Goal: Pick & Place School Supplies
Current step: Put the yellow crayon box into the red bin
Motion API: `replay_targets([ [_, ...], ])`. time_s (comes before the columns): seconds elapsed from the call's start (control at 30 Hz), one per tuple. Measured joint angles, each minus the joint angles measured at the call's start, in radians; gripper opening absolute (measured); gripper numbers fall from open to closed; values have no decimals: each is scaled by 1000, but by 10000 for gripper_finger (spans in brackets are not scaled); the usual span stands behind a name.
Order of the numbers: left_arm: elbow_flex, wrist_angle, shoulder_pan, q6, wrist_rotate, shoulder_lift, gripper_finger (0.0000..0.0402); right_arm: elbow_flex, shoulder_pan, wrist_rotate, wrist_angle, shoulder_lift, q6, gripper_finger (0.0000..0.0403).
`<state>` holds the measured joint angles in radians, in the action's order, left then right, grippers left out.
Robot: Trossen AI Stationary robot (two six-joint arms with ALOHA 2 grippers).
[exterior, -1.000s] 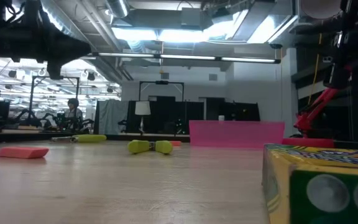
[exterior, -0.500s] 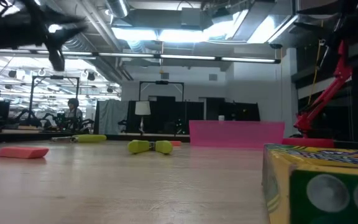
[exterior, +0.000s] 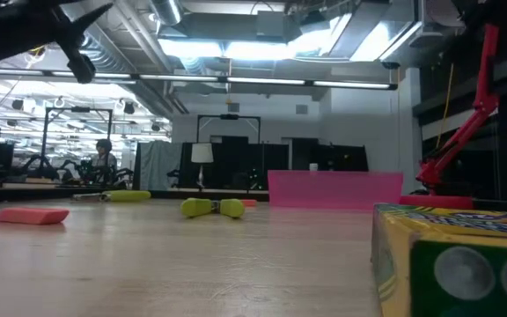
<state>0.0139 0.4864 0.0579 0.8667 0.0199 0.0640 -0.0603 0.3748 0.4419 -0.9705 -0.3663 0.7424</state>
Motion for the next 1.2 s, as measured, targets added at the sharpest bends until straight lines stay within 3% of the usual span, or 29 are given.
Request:
replay_targets([
  [0.23,63,-13,-90,44,32,222,70,-157,0,-115,176,-142,108,94],
  [0.6,436,-28,-199,-331,30,700,69,-529,10,-453,661,-481,313,94],
  [0.77,623,-203,-227,-425,-41,859,66,-661,56,-557,769,-672,356,94],
  [0.97,693,-376,-237,-405,-196,915,67,-755,162,-694,893,-903,532,94],
  [1.2,694,-621,-292,-374,-157,830,58,-856,276,-899,898,-1179,714,93],
])
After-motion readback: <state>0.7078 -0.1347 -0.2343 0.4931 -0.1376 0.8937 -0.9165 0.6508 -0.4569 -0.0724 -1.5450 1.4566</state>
